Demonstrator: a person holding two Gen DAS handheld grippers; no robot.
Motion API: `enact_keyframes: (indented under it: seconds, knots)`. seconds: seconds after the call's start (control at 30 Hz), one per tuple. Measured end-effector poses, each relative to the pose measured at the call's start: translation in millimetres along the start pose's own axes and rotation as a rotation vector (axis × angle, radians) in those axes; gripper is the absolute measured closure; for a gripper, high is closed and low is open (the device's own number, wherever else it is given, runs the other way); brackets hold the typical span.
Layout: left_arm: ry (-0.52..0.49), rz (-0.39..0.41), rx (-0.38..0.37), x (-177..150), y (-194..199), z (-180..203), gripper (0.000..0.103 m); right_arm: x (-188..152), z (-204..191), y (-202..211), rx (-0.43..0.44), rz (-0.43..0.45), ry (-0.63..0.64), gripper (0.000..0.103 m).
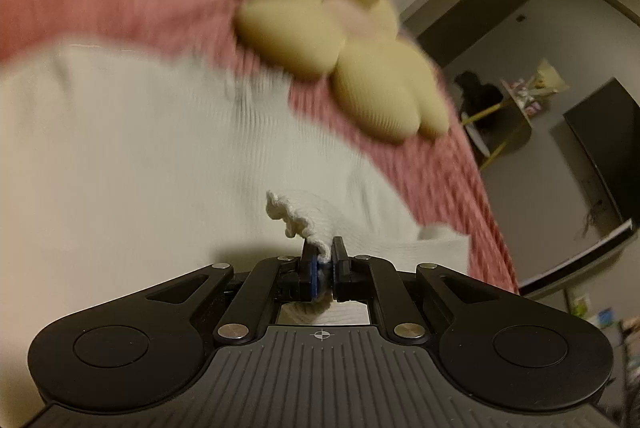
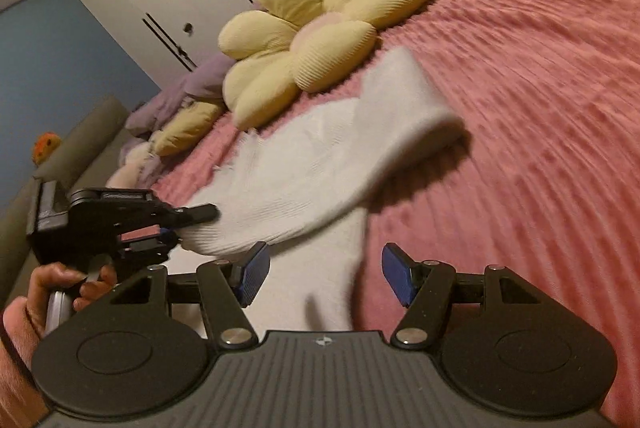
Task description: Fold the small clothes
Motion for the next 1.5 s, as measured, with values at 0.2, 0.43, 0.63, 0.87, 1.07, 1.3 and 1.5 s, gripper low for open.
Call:
enact_keyframes:
  seconds: [0.2, 0.43, 0.63, 0.87, 1.07, 1.3, 1.5]
  knots:
    - [-0.108, 0.071, 0.268, 29.3, 44.1, -49.8, 0.095, 16.2, -23.2, -39.3, 0.078, -0.030, -0.050, 0.040]
    - [-0.013, 0.066, 0.328, 30.5, 57.0, -109.3, 0.094, 27.8, -19.3, -90.0, 0.022, -0.033, -0.198, 0.040]
    - [-0.018, 0.075, 0.293, 34.5, 46.8, -118.0, 0.094, 33.8, 0.4, -99.7, -0.037, 0.053, -0.355, 0.059]
    - [-0.115, 0.160, 0.318, 44.1, 61.5, -114.5, 0.095, 32.8, -15.3, -108.6, -0.182, 0.031, -0.174, 0.090]
    - [-0.121, 0.095, 0.368, 35.6, 38.4, -125.4, 0.094, 23.1, -35.1, -119.6, -0.267, 0.025, 0.014, 0.091]
    - [-0.107, 0.071, 0.373, 24.0, 33.0, -128.5, 0.093, 22.8, -48.3, -118.2, -0.361, 0.031, 0.165, 0.094]
    - [-0.148, 0.051, 0.418, 19.7, 31.8, -128.2, 0.080, 13.0, -58.9, -130.1, -0.474, 0.009, 0.304, 0.096]
Point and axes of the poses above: each gripper's, at about its wrist camera, not at the fingertips, and y roughly against the way its jaws point, z to its right, x to its top, the point moved 2 cm from there along -y, roughly the way its jaws point, and after that the axes turned 1 degree about z, right-handed, at the moved point
